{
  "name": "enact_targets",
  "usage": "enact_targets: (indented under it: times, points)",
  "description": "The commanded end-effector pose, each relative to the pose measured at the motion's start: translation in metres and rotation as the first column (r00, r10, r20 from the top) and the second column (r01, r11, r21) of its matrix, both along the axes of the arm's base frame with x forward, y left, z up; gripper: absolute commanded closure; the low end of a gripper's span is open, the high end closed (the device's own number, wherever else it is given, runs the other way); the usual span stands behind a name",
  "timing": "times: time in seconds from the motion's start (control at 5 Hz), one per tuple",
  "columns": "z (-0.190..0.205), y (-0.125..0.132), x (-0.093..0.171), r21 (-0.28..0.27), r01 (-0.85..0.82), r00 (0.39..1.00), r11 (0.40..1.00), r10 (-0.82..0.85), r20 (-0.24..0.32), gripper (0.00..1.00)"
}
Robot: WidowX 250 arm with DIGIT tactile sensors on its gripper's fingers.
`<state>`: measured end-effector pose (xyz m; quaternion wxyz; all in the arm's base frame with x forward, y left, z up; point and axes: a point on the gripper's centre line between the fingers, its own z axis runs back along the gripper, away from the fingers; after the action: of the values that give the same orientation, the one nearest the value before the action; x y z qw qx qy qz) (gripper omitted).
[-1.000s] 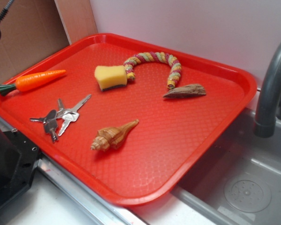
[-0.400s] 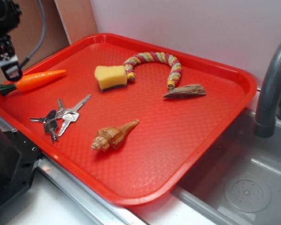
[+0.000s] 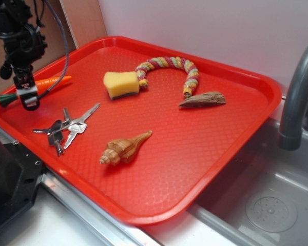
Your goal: Grab the carrot.
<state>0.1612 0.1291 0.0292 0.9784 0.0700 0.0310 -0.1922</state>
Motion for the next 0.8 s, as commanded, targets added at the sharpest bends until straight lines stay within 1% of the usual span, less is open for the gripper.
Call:
enact_targets:
  times: [0.0, 0.2, 0.4, 0.6]
  points:
    - [-0.013, -0.025, 0.016, 0.008, -0.034, 0.999, 0.999, 0.035, -0.016, 1.0]
    - [-0.013, -0.042, 0.021, 0.006, -0.103, 0.993, 0.995, 0.103, -0.052, 1.0]
    - [-0.003, -0.052, 0.022, 0.03, -0.162, 0.985, 0.986, 0.163, -0.058, 1.0]
    - [0.047, -0.051, 0.017, -0.014, -0.237, 0.972, 0.971, 0.237, 0.003, 1.0]
